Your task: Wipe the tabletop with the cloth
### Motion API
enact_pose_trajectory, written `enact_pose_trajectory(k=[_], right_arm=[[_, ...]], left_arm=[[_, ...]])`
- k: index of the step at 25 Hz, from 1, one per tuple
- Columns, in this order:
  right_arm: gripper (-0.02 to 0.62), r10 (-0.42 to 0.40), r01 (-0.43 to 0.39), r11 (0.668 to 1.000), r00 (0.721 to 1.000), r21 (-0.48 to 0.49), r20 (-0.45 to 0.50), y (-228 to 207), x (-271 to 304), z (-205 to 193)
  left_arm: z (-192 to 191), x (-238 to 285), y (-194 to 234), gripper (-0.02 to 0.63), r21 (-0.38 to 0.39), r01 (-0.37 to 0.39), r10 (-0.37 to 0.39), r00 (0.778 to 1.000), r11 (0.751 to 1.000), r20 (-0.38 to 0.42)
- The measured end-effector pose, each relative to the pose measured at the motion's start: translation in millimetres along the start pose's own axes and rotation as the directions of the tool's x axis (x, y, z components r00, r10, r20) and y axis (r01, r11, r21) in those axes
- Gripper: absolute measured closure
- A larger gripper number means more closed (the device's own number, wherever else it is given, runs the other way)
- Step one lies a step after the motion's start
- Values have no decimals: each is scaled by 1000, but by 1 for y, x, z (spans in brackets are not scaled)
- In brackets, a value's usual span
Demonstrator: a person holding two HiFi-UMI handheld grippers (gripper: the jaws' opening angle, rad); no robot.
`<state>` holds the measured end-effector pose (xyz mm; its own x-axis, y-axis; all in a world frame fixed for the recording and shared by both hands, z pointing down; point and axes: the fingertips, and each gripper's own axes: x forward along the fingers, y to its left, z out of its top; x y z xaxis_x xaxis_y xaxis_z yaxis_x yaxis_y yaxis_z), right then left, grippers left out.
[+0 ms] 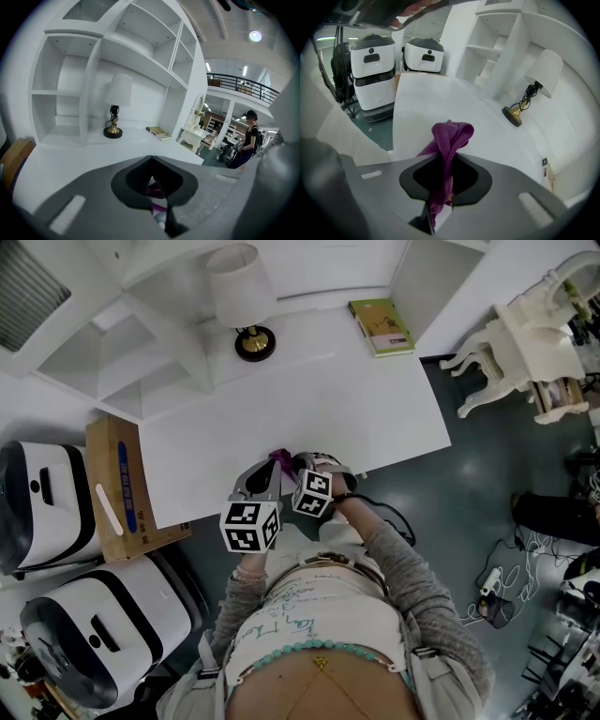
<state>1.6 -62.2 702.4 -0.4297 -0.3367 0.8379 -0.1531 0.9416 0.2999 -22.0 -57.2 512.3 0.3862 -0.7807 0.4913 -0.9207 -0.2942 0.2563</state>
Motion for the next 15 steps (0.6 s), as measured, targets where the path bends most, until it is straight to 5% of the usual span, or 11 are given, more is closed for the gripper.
enact_pose_trajectory(k=[15], right_arm=[[522,-6,6,1000,1000,19,-6,-9,-7,-25]], left_arm=[[0,11,-19,604,7,-3,3,1000,1000,-6]])
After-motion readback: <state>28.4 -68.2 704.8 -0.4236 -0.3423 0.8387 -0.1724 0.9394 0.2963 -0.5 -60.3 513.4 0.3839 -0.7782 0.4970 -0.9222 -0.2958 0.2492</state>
